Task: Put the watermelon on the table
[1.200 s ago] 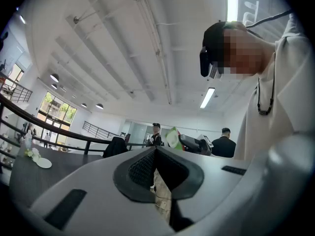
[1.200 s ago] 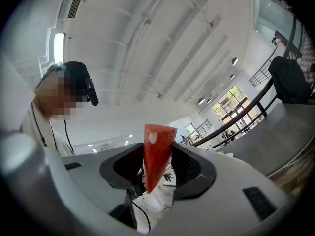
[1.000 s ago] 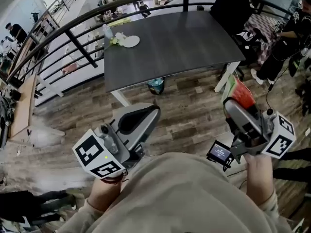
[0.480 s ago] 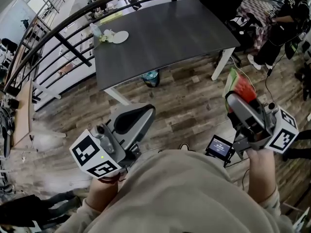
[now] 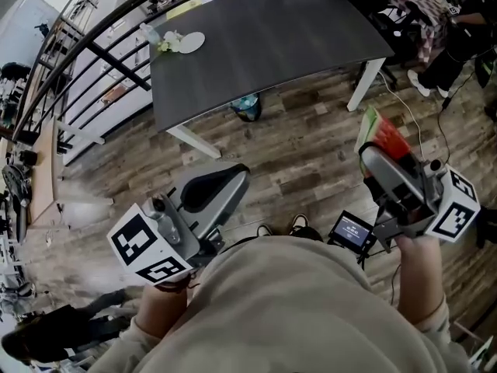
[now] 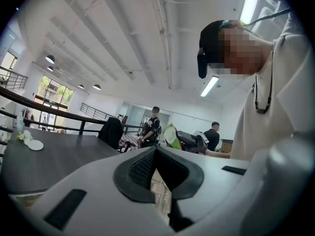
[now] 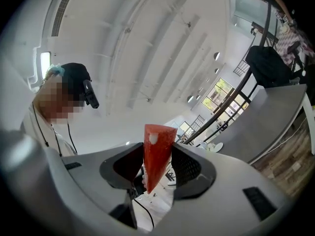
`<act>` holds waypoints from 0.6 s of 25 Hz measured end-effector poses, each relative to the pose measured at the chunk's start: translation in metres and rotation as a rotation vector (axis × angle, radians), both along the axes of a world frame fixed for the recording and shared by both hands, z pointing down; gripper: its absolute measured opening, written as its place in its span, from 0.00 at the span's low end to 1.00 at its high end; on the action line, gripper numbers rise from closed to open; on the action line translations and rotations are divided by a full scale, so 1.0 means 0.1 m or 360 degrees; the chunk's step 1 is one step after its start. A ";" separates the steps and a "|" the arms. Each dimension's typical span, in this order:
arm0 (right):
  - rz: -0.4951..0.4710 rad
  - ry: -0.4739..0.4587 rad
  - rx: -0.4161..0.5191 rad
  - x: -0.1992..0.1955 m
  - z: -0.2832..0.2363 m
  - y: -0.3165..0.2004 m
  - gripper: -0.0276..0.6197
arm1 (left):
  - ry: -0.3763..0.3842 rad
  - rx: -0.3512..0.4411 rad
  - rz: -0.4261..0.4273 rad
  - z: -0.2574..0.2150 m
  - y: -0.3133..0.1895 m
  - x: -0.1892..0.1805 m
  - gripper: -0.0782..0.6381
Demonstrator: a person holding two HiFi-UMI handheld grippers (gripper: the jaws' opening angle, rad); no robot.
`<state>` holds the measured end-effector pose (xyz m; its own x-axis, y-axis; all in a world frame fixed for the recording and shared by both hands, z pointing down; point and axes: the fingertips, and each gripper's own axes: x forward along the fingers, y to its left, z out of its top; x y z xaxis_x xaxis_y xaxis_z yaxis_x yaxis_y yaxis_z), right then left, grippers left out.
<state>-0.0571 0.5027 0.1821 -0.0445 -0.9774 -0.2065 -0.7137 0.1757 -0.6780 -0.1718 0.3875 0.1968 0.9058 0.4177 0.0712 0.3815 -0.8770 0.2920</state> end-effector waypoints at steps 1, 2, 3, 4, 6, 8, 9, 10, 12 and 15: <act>-0.0010 -0.0007 0.0005 0.02 0.00 -0.01 0.34 | -0.0012 -0.0004 -0.0014 0.01 -0.01 0.02 0.11; -0.0019 -0.0008 0.0008 0.04 0.00 -0.02 0.34 | -0.0023 -0.0009 -0.0028 0.01 -0.01 0.03 0.11; -0.0028 -0.0003 0.0008 0.05 0.00 -0.03 0.34 | -0.0031 -0.0015 -0.0040 0.02 -0.01 0.05 0.11; -0.0034 0.0007 0.0007 0.06 0.00 -0.02 0.34 | -0.0037 -0.0021 -0.0049 0.02 -0.01 0.07 0.11; -0.0035 0.0024 0.0004 0.10 0.00 0.01 0.34 | -0.0049 -0.0024 -0.0054 0.03 0.01 0.11 0.11; -0.0012 0.0021 0.0002 0.14 0.03 0.07 0.34 | -0.0061 -0.0022 -0.0043 0.05 0.03 0.15 0.11; 0.0006 0.0010 -0.0001 0.17 0.05 0.10 0.34 | -0.0063 -0.0023 -0.0034 0.05 0.04 0.17 0.11; 0.0027 -0.0005 -0.0005 0.19 0.07 0.14 0.34 | -0.0062 -0.0027 -0.0025 0.06 0.04 0.18 0.11; 0.0071 -0.0027 -0.0016 0.23 0.10 0.20 0.34 | -0.0059 -0.0042 0.0000 0.09 0.04 0.21 0.11; 0.0127 0.0006 -0.0037 0.25 0.12 0.26 0.34 | -0.0041 -0.0098 0.0057 0.15 0.03 0.27 0.11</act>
